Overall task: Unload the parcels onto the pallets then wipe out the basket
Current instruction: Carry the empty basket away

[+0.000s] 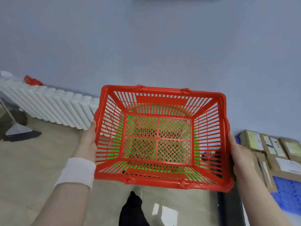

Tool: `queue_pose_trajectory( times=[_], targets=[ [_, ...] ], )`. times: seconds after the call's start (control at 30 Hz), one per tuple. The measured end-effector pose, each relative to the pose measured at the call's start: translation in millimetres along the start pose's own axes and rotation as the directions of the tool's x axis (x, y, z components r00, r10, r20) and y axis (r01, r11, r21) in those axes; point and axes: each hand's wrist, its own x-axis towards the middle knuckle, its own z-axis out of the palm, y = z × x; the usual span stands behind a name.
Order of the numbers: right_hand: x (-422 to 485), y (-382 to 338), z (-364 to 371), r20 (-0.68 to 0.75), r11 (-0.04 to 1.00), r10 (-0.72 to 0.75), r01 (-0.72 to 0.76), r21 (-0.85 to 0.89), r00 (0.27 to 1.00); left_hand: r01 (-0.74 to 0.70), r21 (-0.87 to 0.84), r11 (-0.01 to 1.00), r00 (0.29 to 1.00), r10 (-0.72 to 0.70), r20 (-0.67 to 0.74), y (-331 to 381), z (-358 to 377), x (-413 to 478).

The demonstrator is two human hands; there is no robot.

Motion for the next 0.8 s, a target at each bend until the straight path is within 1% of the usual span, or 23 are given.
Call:
queue_pose_trajectory(
  times=[0.07,0.17,0.33,0.47,0.67,0.8],
  targets=[
    [9.3,1.1,19.8,-0.022,0.998,0.000,-0.001,-0.064,1.000,0.034,0.023,0.999,0.999,-0.035,0.038,2.5,2.7,28.6],
    [22.1,5.5,39.8,-0.056,0.982,0.027,-0.037,-0.186,0.998,0.087,0.089,0.992,0.996,-0.085,-0.018,3.6,8.3,61.0],
    [40.3,15.5,63.9,-0.024,0.920,0.097,-0.099,-0.379,0.995,0.122,0.196,0.973,0.992,-0.111,-0.064,-4.9,24.0,103.2],
    [59.8,21.3,80.9,-0.012,0.861,0.183,-0.166,-0.482,0.983,0.175,0.290,0.941,0.974,-0.122,-0.192,-19.3,34.3,128.9],
    [94.1,38.1,102.4,0.013,0.784,0.257,-0.200,-0.588,0.966,0.283,0.358,0.890,0.944,-0.191,-0.270,-47.2,45.4,159.5],
    [109.0,48.7,111.8,0.035,0.698,0.290,-0.187,-0.691,0.956,0.354,0.356,0.865,0.919,-0.252,-0.302,-61.1,49.0,174.4]
  ],
)
